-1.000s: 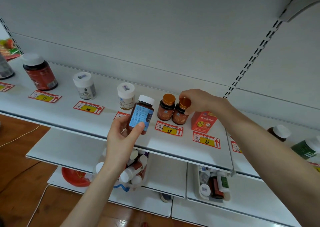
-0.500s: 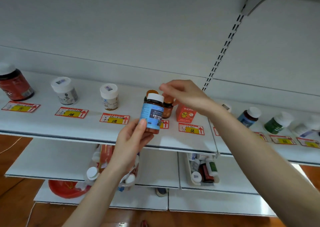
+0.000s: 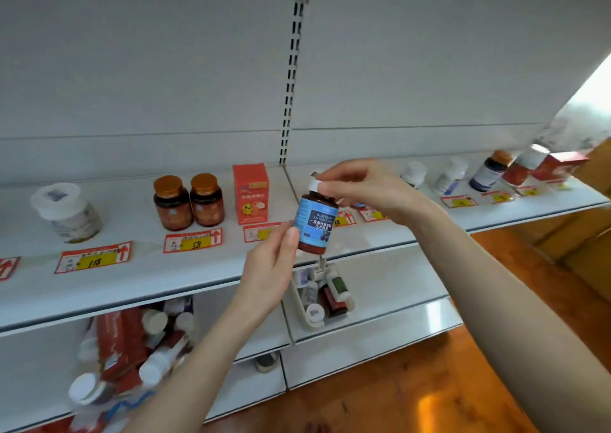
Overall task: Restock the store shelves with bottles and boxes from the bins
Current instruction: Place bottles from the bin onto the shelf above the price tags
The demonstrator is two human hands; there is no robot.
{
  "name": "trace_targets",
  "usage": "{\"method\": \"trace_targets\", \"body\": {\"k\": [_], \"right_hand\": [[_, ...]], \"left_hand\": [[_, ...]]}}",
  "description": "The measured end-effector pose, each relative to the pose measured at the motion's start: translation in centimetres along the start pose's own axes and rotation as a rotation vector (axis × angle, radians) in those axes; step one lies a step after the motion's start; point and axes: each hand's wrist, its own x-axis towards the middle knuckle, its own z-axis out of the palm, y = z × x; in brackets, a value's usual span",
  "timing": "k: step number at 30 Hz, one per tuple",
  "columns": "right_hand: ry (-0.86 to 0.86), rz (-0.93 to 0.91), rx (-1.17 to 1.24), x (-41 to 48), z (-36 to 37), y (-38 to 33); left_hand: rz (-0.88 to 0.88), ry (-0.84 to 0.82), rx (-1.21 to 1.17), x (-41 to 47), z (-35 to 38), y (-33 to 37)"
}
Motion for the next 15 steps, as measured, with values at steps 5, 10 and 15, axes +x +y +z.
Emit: {"method": "trace_targets", "body": {"k": [5,10,15], "right_hand": [[0.163,0.032,-0.19,-0.2,-7.2,3.7],[0.17,0.044,-0.447,1.5,-12.5,7.8],[0.123,0.002,-0.569,4.8,-14.3,10.3]], "left_hand": [[0.182,-0.036,0.419,1.8,6.1,-1.1],[0.207,-0.049,0.728,3.3,11.9,-3.5],[0.203,-0.026,0.972,3.8,14.4,-5.6]]}}
